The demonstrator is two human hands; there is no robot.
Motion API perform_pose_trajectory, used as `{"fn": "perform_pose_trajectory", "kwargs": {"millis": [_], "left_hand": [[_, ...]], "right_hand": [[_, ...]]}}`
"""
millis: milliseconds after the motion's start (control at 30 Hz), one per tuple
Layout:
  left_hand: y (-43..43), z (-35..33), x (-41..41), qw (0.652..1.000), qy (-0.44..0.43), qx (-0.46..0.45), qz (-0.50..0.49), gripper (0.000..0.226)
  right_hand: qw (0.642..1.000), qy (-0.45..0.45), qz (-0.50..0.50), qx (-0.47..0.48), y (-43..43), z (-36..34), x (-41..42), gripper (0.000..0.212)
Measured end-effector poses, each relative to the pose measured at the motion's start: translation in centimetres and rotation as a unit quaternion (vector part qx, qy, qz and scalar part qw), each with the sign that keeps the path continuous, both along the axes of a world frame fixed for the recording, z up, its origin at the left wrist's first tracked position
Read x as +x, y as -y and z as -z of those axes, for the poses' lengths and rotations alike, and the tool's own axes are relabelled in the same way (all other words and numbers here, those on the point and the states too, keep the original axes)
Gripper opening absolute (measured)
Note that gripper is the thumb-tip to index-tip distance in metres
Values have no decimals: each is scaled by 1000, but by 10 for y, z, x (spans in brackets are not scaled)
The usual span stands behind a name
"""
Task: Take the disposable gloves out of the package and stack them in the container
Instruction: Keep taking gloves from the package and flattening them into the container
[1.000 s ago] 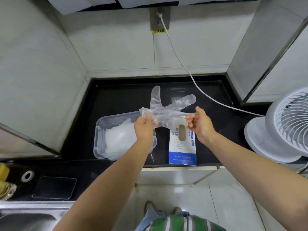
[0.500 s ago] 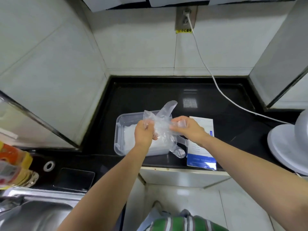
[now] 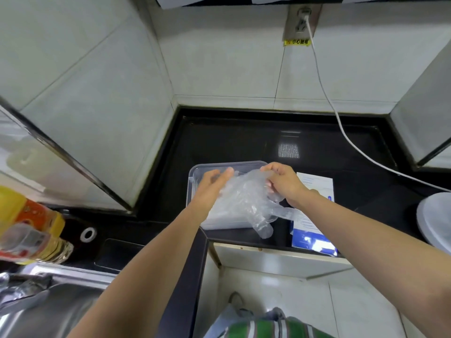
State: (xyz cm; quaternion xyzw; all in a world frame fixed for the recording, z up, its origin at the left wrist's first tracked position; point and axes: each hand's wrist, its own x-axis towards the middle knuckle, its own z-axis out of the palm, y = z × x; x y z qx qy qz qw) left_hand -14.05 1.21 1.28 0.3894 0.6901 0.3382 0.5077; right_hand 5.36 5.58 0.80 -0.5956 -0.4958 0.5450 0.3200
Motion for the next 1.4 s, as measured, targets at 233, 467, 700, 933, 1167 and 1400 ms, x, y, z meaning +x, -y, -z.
{"fn": "perform_pose_trajectory", "kwargs": {"millis": [233, 467, 700, 933, 1167, 1400], "left_hand": [[-11, 4, 11, 995, -78, 19, 60, 23], [-21, 6, -17, 988, 23, 35, -149, 33], [-26, 19, -12, 999, 14, 17, -48, 20], [-31, 36, -17, 986, -97, 81, -104, 26], [-32, 30, -11, 992, -40, 103, -67, 33], [-27, 37, -22, 994, -40, 89, -59, 27]], "right_hand": [[999, 10, -40, -25, 0, -1, -6, 31], [997, 25, -56, -46, -6, 3, -2, 10], [991, 51, -93, -88, -14, 4, -11, 24], [984, 57, -166, 26, -17, -12, -9, 48], [991, 71, -100, 53, -32, 3, -36, 29], [998, 51, 3, 21, -42, 7, -49, 15]]}}
